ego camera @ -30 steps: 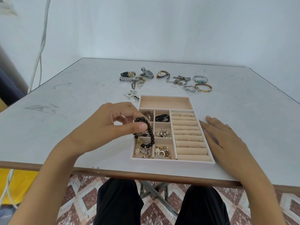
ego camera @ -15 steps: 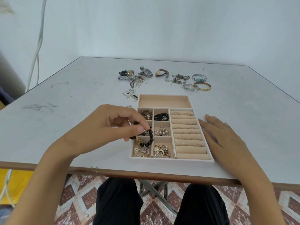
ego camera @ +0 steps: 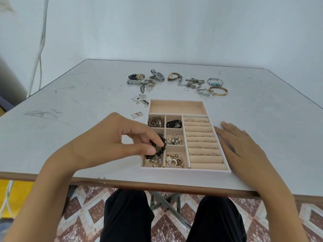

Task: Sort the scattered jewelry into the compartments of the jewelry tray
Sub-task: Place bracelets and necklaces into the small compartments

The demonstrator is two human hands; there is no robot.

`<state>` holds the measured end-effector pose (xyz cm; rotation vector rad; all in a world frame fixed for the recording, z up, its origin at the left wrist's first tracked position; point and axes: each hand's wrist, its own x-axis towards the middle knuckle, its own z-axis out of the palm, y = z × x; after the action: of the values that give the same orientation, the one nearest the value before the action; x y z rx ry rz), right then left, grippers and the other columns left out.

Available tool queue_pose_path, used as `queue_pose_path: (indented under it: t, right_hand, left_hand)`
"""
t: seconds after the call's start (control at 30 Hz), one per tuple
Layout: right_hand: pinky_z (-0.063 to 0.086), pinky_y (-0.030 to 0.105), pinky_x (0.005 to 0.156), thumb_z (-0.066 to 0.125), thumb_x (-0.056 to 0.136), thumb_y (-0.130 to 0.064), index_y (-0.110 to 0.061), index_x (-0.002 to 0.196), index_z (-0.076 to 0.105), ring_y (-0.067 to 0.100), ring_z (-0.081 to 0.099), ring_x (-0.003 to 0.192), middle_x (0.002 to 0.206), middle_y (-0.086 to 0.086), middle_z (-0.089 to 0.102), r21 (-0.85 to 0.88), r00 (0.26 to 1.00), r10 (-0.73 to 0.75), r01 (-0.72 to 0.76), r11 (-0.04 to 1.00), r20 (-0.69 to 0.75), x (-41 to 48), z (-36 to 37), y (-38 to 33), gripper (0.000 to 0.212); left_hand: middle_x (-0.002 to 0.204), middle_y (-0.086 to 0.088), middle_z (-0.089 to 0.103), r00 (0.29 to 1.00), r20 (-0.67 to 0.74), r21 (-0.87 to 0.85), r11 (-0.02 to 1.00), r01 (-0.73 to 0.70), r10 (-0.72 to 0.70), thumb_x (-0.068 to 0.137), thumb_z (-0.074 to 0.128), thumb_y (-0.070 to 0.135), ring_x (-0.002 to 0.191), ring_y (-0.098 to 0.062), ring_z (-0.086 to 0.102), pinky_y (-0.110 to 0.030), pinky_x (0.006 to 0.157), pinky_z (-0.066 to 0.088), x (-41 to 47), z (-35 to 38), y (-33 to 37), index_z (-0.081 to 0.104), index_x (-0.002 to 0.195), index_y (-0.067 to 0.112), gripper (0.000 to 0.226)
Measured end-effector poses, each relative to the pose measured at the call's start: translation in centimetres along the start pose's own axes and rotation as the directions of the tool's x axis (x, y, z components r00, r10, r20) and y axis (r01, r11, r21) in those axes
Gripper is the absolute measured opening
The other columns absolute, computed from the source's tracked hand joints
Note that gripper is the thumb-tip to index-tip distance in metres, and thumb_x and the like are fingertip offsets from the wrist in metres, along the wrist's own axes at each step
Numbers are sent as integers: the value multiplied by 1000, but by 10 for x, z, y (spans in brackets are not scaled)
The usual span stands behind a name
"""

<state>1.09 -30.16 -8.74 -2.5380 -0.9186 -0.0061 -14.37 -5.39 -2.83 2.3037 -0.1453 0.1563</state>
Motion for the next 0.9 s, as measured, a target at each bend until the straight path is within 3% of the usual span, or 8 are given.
queue_pose_path:
  t: [0.13,0.27,0.43,0.57,0.7,0.9]
  right_hand:
    - [1,22,116,28,101,-39,-41,143,33,3,11,145,157,-11,21,-1,1000,-1,1,1000,-4,0,0,0,43]
    - [0,21,115,27,100,-39,-42,143,32,4,11,145,157,-10,20,-11,1000,-3,3,1000,-1,0,-1,0,43]
    - [-1,18,112,28,101,-38,-41,143,34,4,12,145,157,-10,22,-5,1000,-9,9,1000,-10,-1,-1,-1,43]
    - [-1,17,111,27,101,-38,-41,143,34,5,11,145,157,-10,21,-21,1000,-8,8,1000,-8,0,-1,0,43]
    - [-1,17,111,24,102,-42,-42,143,33,5,12,145,157,-9,21,-27,1000,-12,12,1000,-10,0,0,0,42]
    - [0,18,112,28,101,-37,-40,143,34,7,12,146,157,-8,21,-37,1000,-13,13,999,-10,1,0,0,43]
  left_hand:
    - [74,15,72,997,-76,41,999,-15,19,75,72,35,76,-8,69,-24,78,48,5,5,0,74,90,31,16]
    - [68,14,70,989,-141,85,996,-35,47,72,77,37,68,-8,64,-16,64,48,10,11,0,74,84,28,15]
    - [78,11,62,984,-150,205,977,-60,92,70,67,59,69,-16,55,-38,63,48,13,16,-9,72,83,39,24]
    - [98,15,52,984,-148,271,961,-59,102,70,67,60,92,-10,53,-31,74,46,12,19,-12,69,80,40,23]
    - [107,16,59,990,-107,241,968,-68,97,72,71,54,104,-5,56,-11,82,37,8,19,-15,68,78,36,19]
    - [107,19,62,993,-75,170,983,-74,88,72,68,56,108,-3,58,-16,92,40,-2,15,-18,73,85,37,24]
